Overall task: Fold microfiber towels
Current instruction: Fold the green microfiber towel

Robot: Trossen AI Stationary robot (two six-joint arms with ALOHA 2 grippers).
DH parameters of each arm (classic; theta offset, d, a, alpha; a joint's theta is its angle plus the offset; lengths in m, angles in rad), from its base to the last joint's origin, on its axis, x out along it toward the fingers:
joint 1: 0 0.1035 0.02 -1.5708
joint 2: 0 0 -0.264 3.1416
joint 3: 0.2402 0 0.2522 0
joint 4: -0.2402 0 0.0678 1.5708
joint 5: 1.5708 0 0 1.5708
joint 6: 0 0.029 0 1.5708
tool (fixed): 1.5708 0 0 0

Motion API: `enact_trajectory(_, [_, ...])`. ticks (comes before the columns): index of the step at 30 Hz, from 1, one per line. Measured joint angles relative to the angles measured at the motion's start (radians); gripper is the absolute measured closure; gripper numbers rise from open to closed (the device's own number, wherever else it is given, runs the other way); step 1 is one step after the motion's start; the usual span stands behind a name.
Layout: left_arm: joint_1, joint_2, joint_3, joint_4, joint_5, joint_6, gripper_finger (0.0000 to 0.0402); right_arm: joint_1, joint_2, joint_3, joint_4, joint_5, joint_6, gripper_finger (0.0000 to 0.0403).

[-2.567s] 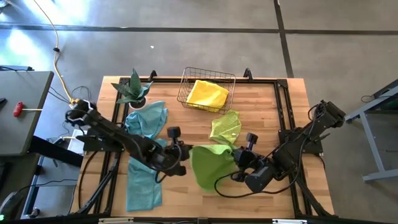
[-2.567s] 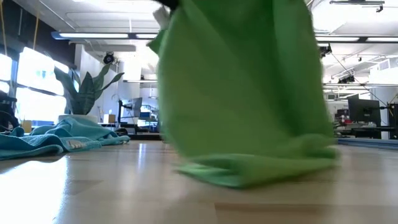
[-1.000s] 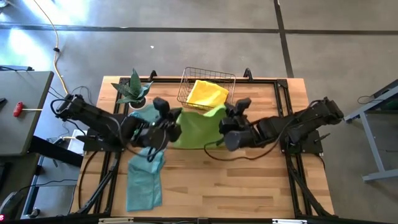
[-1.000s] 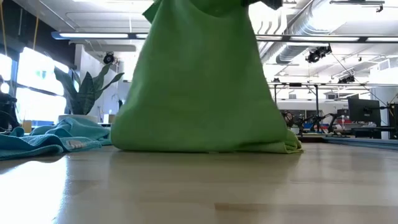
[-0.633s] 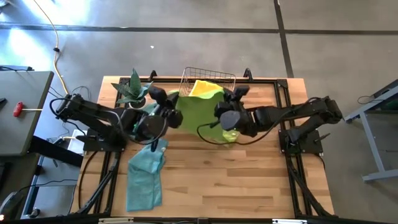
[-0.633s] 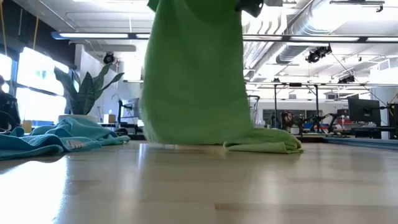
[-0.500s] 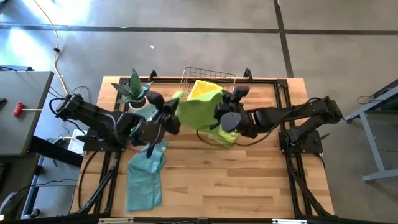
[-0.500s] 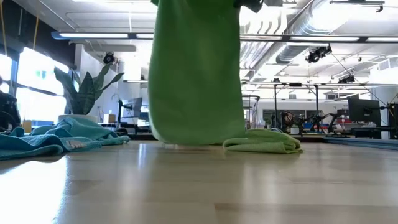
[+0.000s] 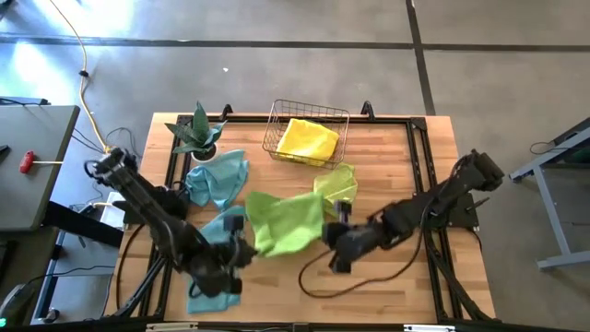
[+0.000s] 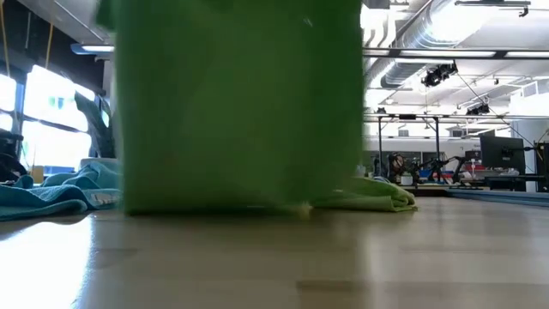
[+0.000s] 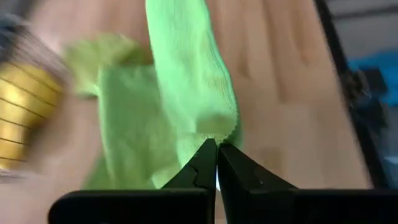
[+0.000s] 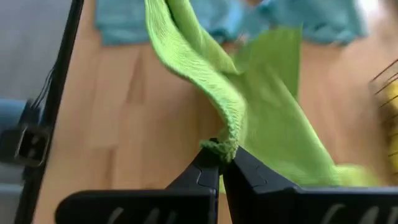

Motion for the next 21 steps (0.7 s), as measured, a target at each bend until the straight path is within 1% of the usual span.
enact_trajectory(3, [-0.005, 0.064, 0.000, -0.006, 0.088, -0.032, 0.0401, 0.040, 0.045, -0.001, -0.016, -0.003, 0.047, 0.0403])
enact_trajectory(6, [0.001, 0.118, 0.000, -0.017, 0.113, -0.047, 0.0401, 0.057, 0.071, -0.001, -0.039, -0.001, 0.078, 0.0403])
enact_trajectory(8, [0.011, 0.147, 0.000, -0.018, 0.159, -0.070, 0.0401, 0.059, 0.089, -0.001, -0.054, -0.007, 0.098, 0.0403])
enact_trajectory(11, [0.024, 0.182, 0.000, -0.010, 0.275, -0.101, 0.0401, 0.059, 0.113, -0.001, -0.064, -0.084, 0.132, 0.0403])
enact_trajectory(14, [0.033, 0.215, 0.000, 0.047, 0.374, -0.132, 0.0401, 0.058, 0.141, -0.001, -0.064, -0.170, 0.156, 0.0403])
enact_trajectory(21, [0.033, 0.254, 0.000, 0.280, 0.604, -0.138, 0.0401, 0.059, 0.199, -0.001, -0.060, -0.313, 0.156, 0.0403])
